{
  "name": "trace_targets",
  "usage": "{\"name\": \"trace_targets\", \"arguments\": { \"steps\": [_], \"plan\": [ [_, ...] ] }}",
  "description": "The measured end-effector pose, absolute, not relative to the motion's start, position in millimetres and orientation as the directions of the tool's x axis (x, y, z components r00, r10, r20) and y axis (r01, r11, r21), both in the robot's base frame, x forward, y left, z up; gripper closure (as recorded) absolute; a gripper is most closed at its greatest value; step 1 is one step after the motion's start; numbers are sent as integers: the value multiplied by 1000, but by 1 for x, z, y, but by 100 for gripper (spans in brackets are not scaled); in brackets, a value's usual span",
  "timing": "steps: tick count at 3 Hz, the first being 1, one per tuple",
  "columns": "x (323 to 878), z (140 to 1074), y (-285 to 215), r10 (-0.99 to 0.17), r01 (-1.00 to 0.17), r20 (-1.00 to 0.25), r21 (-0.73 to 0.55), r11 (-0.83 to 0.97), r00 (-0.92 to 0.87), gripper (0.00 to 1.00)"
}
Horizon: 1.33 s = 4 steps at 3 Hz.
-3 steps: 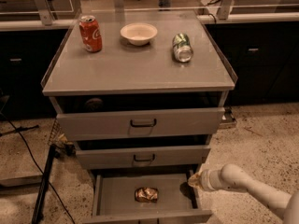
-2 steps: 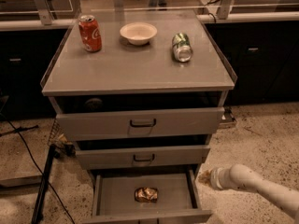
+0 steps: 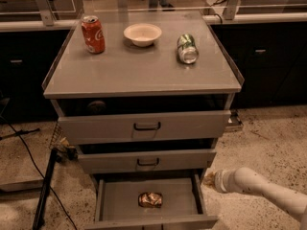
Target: Close bottom drawer
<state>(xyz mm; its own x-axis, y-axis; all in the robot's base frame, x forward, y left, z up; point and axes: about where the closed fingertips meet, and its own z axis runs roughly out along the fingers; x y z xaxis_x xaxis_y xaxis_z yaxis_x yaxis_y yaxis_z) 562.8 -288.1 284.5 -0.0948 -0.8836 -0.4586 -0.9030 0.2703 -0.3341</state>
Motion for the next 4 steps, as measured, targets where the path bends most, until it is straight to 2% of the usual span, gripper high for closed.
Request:
{"name": "trace_targets", "arguments": {
  "steps": [1, 2, 3, 4],
  "plan": [
    [568, 297, -309, -909, -899, -403, -354, 257, -102, 100],
    [582, 320, -354, -939, -879, -313, -395, 267, -144, 100],
    [600, 346, -427, -953, -843, -200, -450, 295, -226, 100],
    [599, 339, -483, -939, -822, -174, -455, 343, -295, 100]
  ]
}}
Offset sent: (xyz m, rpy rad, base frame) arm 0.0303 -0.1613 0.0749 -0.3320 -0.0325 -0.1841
